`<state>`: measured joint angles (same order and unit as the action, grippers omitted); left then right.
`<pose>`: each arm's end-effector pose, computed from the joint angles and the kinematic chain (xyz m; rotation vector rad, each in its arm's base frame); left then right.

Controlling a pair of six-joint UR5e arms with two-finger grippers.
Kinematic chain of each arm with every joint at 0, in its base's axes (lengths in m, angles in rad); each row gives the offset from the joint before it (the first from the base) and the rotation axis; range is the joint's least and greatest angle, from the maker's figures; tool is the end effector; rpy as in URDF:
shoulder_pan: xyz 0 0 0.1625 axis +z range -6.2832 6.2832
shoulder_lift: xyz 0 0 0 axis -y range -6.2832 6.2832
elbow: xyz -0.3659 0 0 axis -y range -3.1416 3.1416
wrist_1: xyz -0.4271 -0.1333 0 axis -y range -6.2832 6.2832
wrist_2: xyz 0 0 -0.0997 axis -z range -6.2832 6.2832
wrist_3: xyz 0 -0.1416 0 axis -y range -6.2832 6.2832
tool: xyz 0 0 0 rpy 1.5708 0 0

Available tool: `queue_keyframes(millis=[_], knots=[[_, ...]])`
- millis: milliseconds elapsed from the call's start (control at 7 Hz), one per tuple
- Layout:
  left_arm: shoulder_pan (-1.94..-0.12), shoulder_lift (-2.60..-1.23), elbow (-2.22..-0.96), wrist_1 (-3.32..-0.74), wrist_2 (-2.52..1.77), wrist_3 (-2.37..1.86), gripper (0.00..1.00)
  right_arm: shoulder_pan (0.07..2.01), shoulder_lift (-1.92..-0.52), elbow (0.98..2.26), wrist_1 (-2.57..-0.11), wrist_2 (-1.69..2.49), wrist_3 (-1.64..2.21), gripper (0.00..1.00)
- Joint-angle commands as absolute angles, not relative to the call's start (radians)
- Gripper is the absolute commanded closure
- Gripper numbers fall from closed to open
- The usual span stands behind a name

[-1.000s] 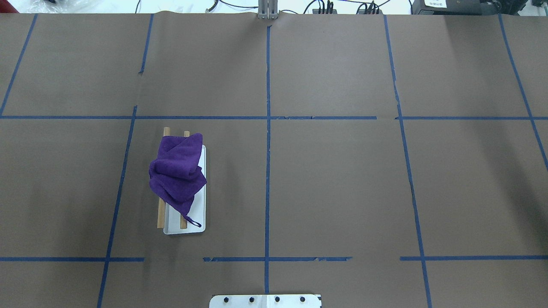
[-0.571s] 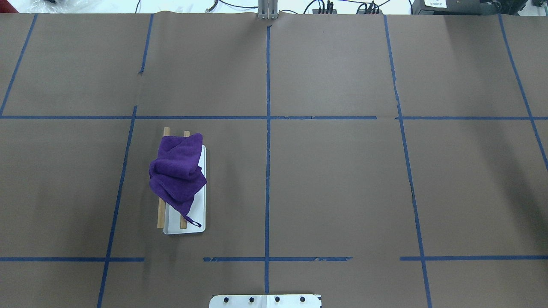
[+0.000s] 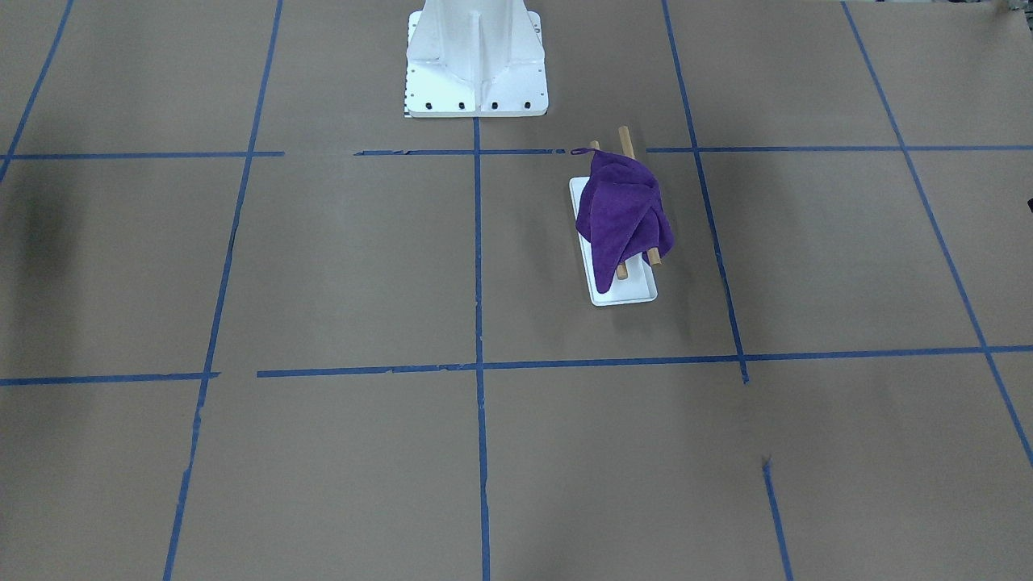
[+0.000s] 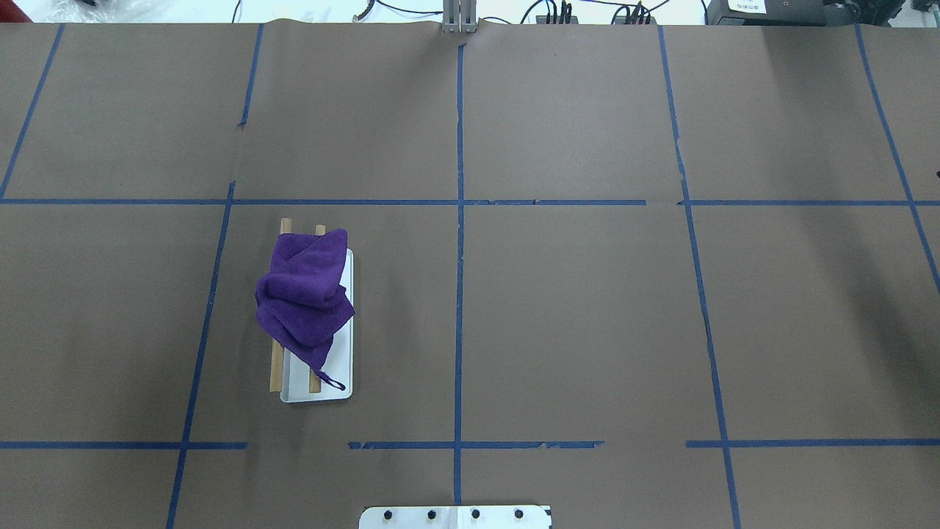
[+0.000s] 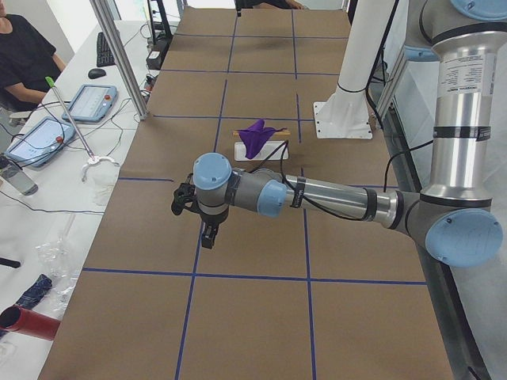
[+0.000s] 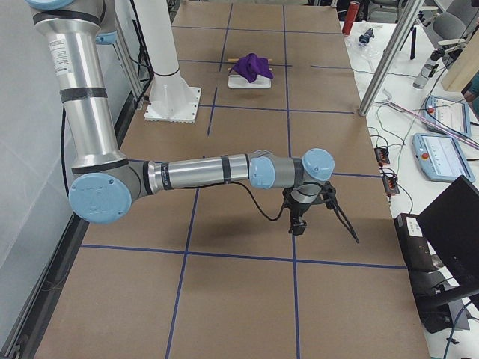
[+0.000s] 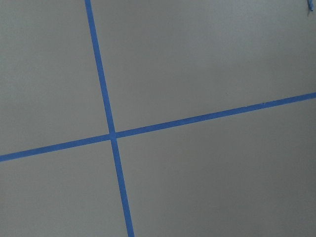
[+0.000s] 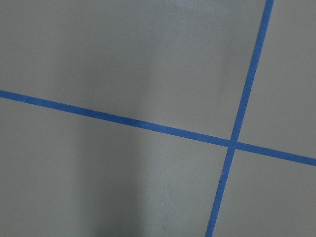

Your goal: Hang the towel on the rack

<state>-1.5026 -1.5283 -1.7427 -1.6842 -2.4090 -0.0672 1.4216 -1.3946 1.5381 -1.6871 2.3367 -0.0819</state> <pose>0.0080 -0.5282 0.5409 0.1715 0.8475 0.1027 -0.0528 -0.5880 0.5610 0.0001 -0.7681 -0.2301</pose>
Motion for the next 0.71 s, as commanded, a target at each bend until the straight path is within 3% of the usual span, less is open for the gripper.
queue_keyframes(millis=[0, 571], knots=[[-1.502, -1.517, -1.738, -1.686, -2.410, -0.066, 0.00, 1.419, -1.408, 1.554, -1.680, 2.324, -0.086, 0.00], [-1.502, -1.487, -1.709, -1.687, -2.399, -0.061, 0.00, 1.443, -1.514, 1.652, -1.687, 2.286, -0.083, 0.00]])
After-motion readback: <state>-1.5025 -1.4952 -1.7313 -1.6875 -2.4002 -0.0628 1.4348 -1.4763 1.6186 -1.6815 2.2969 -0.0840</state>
